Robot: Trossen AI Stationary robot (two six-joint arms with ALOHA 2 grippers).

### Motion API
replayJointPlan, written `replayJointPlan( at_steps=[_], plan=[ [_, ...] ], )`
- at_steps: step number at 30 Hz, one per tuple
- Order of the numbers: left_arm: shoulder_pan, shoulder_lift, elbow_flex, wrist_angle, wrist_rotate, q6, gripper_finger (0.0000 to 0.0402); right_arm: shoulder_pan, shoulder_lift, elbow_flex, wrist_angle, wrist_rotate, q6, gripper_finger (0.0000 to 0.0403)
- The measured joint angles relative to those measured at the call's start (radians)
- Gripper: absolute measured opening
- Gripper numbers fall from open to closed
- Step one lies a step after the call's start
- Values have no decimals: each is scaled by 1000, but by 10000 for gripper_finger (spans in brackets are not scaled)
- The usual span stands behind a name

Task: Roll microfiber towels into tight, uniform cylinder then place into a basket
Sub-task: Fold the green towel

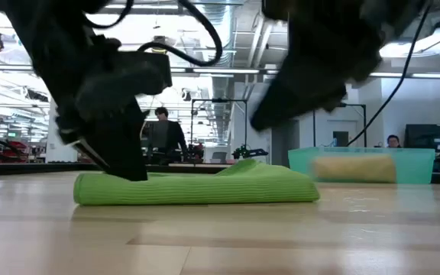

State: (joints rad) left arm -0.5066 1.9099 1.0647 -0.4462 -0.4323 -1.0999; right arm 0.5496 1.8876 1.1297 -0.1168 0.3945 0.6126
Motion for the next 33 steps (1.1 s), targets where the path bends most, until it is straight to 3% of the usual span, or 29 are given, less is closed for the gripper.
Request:
replayJointPlan(
  at_steps=[6,11,19,23,33],
  plan=[
    [-45,4,50,-6,84,-17,82,-23,62,-1,-24,-43,59,42],
    [-73,11,119,-36,86,155,82,-45,66,0,-102,-85,95,8],
    [-85,9,185,-63,-114,477,82,-104,66,0,-177,-102,91,20],
    [-54,25,186,-57,-69,587,82,-155,65,0,-193,-96,60,14],
    [24,38,119,-20,4,616,82,-210,31,0,-205,-76,-89,25]
  ],
)
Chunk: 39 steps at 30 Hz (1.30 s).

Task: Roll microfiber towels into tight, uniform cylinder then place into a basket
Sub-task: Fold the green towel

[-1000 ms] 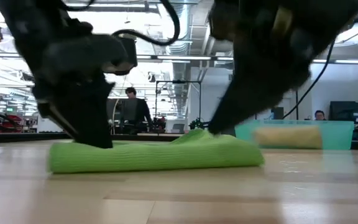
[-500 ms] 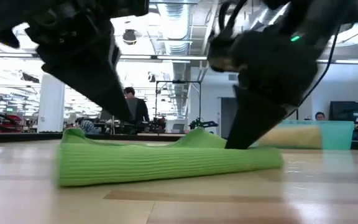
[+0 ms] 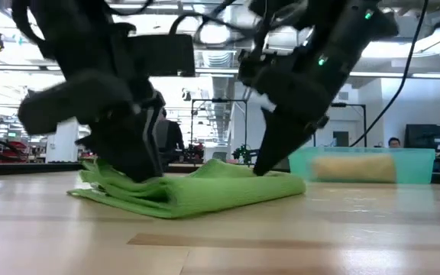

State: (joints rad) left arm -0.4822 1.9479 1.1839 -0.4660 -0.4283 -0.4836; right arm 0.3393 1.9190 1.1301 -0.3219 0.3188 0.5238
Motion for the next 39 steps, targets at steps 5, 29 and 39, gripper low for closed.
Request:
replayJointPlan(
  at_steps=[5,29,39],
  plan=[
    [0,0,-6,-9,0,-23,82,59,-56,0,-17,26,49,24],
    [-54,-5,-6,94,76,-207,82,51,46,1,-30,103,40,16],
    [-15,-5,-6,91,56,-137,82,60,-21,-1,-68,168,-51,18]
  ],
)
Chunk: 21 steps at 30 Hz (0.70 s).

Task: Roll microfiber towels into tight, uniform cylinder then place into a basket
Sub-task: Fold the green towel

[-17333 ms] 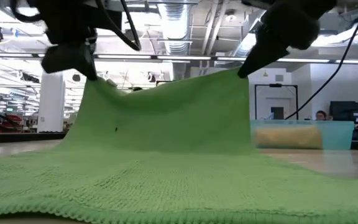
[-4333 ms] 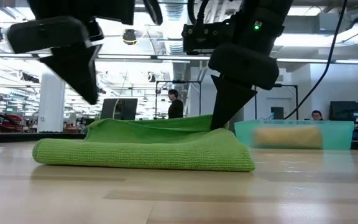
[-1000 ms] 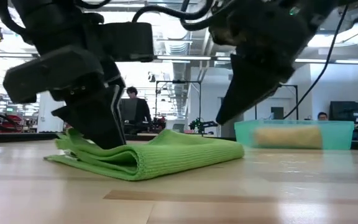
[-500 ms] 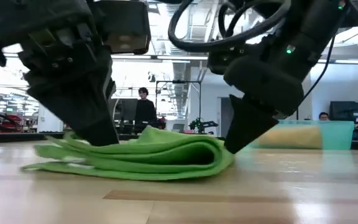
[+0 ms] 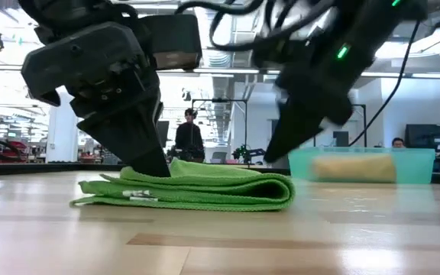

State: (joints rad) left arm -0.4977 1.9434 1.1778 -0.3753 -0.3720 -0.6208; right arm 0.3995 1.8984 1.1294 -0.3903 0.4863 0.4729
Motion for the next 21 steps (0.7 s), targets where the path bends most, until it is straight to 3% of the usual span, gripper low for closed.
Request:
replayJointPlan(
  at_steps=[11,21],
  plan=[
    [-13,0,0,1,-35,7,82,152,5,-2,191,-1,43,14],
    [-9,0,0,33,-38,12,82,142,72,-3,212,-65,50,14]
  ],
)
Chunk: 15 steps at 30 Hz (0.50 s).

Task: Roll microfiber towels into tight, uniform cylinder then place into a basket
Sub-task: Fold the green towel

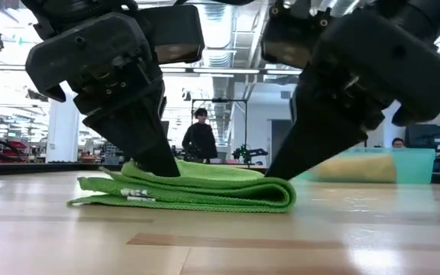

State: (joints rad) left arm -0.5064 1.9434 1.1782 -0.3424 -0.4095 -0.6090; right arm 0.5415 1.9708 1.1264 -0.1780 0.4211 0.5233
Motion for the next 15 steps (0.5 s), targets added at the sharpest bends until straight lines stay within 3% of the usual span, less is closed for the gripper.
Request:
replayJointPlan(
  at_steps=[8,15],
  plan=[
    [0,0,0,-22,15,10,82,-8,30,7,-5,-100,20,13],
    [1,0,0,-71,31,26,88,-6,-1,2,-63,-100,18,21]
  ],
)
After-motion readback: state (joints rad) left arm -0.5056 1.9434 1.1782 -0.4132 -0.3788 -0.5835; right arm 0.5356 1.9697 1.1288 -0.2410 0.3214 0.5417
